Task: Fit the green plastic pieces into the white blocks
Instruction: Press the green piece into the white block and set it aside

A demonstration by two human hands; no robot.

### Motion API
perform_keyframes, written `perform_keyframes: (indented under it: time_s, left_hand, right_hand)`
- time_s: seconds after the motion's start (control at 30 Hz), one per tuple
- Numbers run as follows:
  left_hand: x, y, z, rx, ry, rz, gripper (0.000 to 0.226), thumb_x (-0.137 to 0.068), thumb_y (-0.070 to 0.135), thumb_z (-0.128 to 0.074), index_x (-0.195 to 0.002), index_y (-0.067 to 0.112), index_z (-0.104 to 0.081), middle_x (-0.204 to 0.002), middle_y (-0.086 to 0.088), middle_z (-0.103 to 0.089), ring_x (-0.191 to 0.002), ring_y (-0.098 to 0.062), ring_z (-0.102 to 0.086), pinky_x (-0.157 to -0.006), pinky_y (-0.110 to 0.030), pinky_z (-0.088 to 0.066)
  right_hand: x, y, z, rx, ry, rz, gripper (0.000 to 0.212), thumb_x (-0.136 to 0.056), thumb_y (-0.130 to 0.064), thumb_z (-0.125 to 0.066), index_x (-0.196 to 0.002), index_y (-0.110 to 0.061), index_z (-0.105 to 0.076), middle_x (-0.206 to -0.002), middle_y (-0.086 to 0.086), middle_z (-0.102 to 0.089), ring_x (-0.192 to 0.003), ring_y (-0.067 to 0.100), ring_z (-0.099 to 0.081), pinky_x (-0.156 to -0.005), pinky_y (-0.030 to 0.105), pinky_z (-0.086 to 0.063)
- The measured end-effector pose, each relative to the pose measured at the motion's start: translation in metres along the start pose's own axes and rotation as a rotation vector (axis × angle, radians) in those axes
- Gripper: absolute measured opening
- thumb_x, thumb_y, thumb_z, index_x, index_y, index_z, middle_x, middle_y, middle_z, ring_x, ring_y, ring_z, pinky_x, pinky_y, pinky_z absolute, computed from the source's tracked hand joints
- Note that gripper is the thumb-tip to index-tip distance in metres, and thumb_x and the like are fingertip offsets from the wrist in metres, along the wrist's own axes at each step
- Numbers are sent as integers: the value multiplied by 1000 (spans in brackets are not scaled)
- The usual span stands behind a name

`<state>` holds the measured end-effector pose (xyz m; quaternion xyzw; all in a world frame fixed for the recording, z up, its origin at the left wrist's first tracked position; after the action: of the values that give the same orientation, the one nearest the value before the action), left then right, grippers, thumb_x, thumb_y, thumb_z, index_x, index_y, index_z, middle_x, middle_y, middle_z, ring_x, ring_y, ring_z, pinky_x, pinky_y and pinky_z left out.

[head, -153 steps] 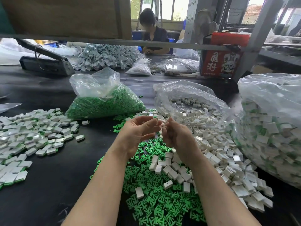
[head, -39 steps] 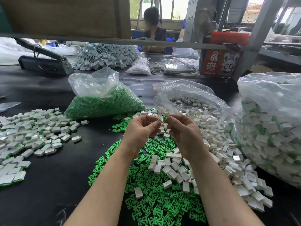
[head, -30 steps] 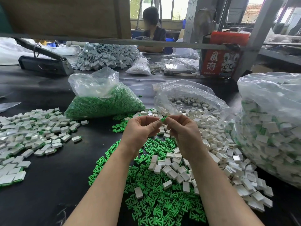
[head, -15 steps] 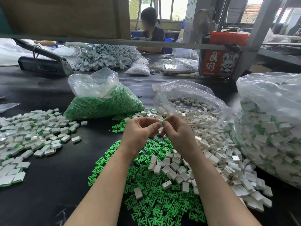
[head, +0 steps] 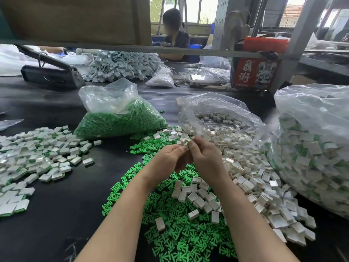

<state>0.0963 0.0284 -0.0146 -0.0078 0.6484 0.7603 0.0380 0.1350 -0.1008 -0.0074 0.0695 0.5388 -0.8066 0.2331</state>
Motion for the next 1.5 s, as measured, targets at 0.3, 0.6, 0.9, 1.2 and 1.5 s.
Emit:
perform_keyframes:
  time_s: [0.3, 0.6, 0.9, 1.2, 1.5]
  left_hand:
    - [1, 3, 1, -47, 22, -59, 34, -104, 22, -43, -90, -4, -60, -65, -1, -48, -57, -10, -39, -50, -19, -33]
    - [1, 4, -2, -27, 43, -63, 34, -105, 22, -42, -85, -1, -56, -67, -5, -43, -58, -12, -37, -53, -22, -32]
    - [1, 2, -2, 4, 53, -24, 30, -105, 23, -42, -85, 10, -61, -70, 2, -56, -69, -15, -47, -65, -25, -40]
    - [-2, -2, 0, -9, 66, -43, 35, -105, 26, -42, -85, 3, -59, -73, -5, -53, -65, -13, -45, -58, -20, -39]
    - [-2, -3, 2, 2, 44, -62, 38, -103, 29, -42, -89, -2, -58, -71, -3, -51, -59, -7, -43, -54, -17, -38]
  right_hand:
    - [0, -4, 6, -103, -125, -67, 32, -101, -14, -44, -71, -14, -54, -58, -3, -47, -52, 9, -40, -54, 30, -35]
    - [-1, -2, 2, -311, -98, -151, 28, -101, -8, -43, -90, 15, -56, -71, 15, -48, -63, 21, -42, -56, 31, -36]
    - [-3, 6, 4, -365, 66, -163, 35, -100, -9, -44, -67, -13, -52, -51, -7, -46, -44, 5, -40, -44, 18, -37]
    - [-2, 5, -2, -350, -24, -123, 32, -101, -11, -44, -71, -13, -54, -52, -9, -47, -50, 8, -44, -56, 34, -41]
    - [-2, 2, -4, -376, -6, -114, 32, -101, -10, -45, -71, -11, -54, -53, -8, -46, -52, 11, -43, -57, 36, -39]
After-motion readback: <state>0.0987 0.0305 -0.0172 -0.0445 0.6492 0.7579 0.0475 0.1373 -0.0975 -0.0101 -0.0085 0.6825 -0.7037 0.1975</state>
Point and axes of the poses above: each hand's wrist, its own x-axis away from the middle knuckle, its own z-axis out of the back of the hand, y = z × x, the point moved 2 cm from there along -x, towards the middle knuckle
